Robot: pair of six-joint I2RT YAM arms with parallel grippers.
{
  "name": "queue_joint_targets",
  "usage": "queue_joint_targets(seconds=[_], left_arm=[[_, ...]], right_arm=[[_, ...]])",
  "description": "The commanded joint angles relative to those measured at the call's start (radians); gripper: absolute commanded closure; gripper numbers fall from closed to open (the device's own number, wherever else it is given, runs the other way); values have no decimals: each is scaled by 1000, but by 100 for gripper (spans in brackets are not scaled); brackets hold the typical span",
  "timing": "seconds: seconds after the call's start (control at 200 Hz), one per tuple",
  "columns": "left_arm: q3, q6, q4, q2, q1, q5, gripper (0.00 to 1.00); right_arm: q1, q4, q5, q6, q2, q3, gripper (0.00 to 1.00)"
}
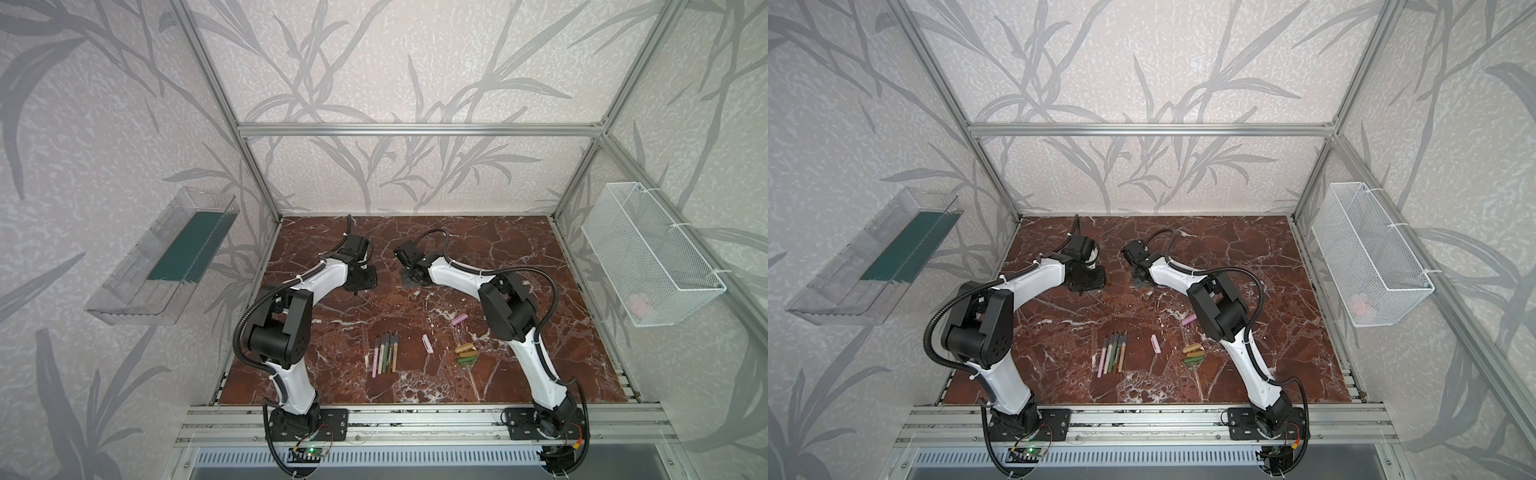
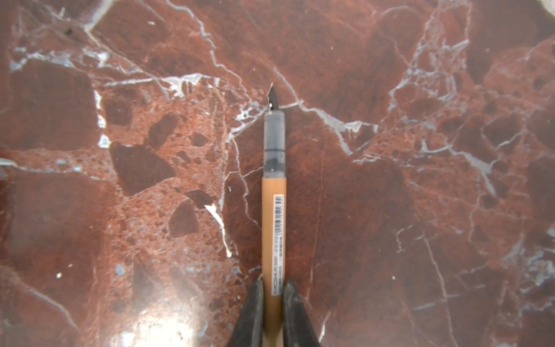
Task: Insert the pens into the pen caps
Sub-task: 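Grasp the cap upright with the left gripper while the right gripper grasps the pen, then lift the brown cap with the left gripper while the right gripper lifts the brown pen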
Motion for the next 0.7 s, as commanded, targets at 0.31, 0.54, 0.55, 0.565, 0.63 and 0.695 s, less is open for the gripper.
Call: queue_joint_targets(seconds=[0.31,0.54,0.55,0.565,0.63,0.695], left_arm=[[279,-33,-85,197,-60,-139,62],[265,-27,-122,190,-97,-263,59],[265,-27,-124,190,-99,-268,59],[264,-26,-125,190,-102,-278,59],[260,-26,-126,198,-108,-288,59],[259,-29,-125,209,-109,-281,59]], right_arm=[[-47,105,38,57,-241,-312,100],[-60,210,32,32,-412,-490,100],[-61,212,32,31,-417,-494,100],[-62,213,30,30,-425,-501,100],[-64,220,27,31,-451,-521,100],[-66,228,24,31,-474,-539,100]])
